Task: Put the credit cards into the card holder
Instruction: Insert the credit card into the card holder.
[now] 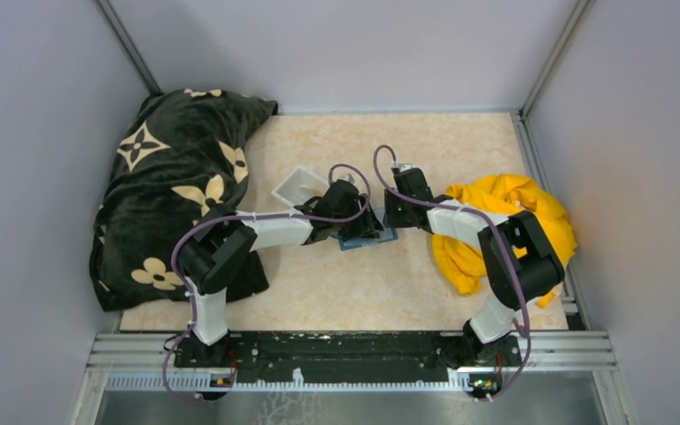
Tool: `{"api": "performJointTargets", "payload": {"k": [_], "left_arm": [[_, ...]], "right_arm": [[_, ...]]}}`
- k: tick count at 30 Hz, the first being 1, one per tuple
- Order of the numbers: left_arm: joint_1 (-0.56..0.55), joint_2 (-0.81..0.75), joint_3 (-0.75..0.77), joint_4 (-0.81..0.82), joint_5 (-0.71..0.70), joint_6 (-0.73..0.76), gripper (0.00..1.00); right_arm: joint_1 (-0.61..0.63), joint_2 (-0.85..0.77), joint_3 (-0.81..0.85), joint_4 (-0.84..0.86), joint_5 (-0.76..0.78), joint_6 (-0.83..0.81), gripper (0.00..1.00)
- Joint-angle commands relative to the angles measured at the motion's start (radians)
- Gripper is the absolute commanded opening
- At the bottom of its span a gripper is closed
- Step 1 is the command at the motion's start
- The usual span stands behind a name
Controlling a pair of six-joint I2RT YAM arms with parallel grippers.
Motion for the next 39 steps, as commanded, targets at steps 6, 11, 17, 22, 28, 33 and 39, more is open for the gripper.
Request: {"api": "performJointTargets", "payload": {"k": [6,11,17,22,28,33,39], "left_arm": [[-0.011,0.096,-0.035,-0.143,-0.05,0.016,0.67],[-0.011,0.095,-0.038,-0.149,-0.055,0.012,0.68],[-0.012,0.083,-0.034,-0.153,-0.058,0.022,0.74],[-0.011,0.089,-0.02,-0.174,-0.057,0.032,0.75],[-0.012,0.086,-0.036,-0.152,-0.048,0.029,0.74],[-0.011,0.077,-0.063,-0.086,-0.019,0.047,0.69],[-0.012,0.068,-0.057,-0.105,0.015,0.089,0.63]], "right_arm": [[-0.006,0.009,-0.021,0.061,-0.022,0.021,0.3],[-0.009,0.047,-0.029,0.073,-0.035,0.023,0.25],[-0.009,0.056,-0.03,0.077,-0.056,0.022,0.2],[-0.009,0.054,-0.031,0.08,-0.079,0.018,0.18],[-0.008,0.054,-0.038,0.094,-0.112,0.026,0.16],[-0.001,0.056,-0.043,0.095,-0.123,0.027,0.15],[0.005,0.061,-0.043,0.101,-0.134,0.03,0.13]]}}
